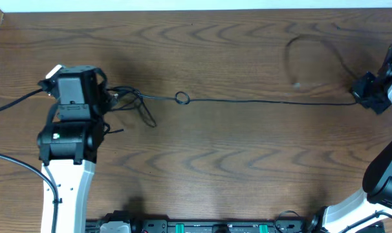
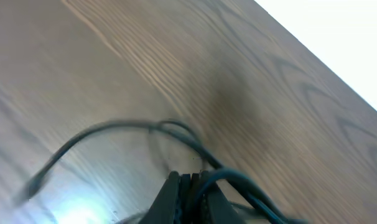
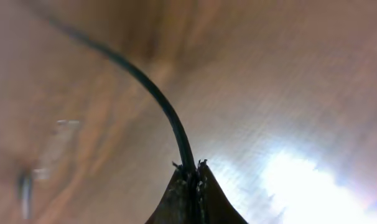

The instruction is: Untangle cables

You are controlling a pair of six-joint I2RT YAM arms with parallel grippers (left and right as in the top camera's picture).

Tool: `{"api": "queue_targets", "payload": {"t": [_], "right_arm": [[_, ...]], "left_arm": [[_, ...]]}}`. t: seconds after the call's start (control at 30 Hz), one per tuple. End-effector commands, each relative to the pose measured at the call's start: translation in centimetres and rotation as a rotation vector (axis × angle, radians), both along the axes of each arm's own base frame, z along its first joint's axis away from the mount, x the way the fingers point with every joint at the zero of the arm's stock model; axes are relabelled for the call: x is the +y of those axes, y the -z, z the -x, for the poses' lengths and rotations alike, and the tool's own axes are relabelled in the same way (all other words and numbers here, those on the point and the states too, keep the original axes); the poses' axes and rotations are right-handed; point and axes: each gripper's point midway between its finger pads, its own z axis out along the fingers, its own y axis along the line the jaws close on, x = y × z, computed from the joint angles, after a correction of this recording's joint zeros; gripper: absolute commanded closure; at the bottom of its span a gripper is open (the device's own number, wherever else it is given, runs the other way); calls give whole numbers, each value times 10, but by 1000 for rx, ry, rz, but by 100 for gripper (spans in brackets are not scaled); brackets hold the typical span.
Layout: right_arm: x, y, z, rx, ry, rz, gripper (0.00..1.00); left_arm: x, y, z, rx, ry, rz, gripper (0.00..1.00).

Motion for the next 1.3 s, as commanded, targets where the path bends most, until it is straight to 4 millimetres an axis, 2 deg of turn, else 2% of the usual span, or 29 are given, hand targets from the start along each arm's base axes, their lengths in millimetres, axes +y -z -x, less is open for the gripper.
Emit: {"api": "queue_targets", "payload": {"t": [0.0,0.03,0.1,0.17,0.27,0.43,0.5,0.6,0.67,0.8,0.97,1.13,1.27], "right_arm": [[37,-11,-24,-150,-204,-197,68],[52,-17,-31,-203,-264,-265,58],[86,-36,-41,-324,-413,-414,46],[111,-51,-44,-409,-539,-497,41],[152,-71,-40,-520,-773,-578,40],[200,-71,-30,-534,-1011,-572,36],[226,-71,-24,-529,-1114,-573,34],[265,-70,-14,-535,-1272,-566,32],[292,-70,-5,-542,-1375,-570,27],[337,-68,10,-525,-1493,-602,23],[389,-72,28,-562,-1628,-662,21],[426,-72,39,-528,-1621,-745,20],[454,-82,65,-528,-1683,-857,22]], "left_arm": [[-38,0,-7,-10,219,127,92],[-48,1,-8,-5,266,152,92],[-67,4,-10,4,366,200,93],[-83,7,-11,12,443,240,93],[-106,6,-15,3,547,307,93],[-141,-3,-23,-49,694,418,92],[-151,-9,-24,-75,743,454,92],[-170,-27,-22,-137,852,530,92],[-182,-41,-18,-183,927,572,92],[-193,-58,-13,-241,1013,609,92],[-200,-66,-4,-252,1064,648,92],[-203,-68,0,-253,1088,669,92],[-203,-68,0,-253,1088,668,92]]}}
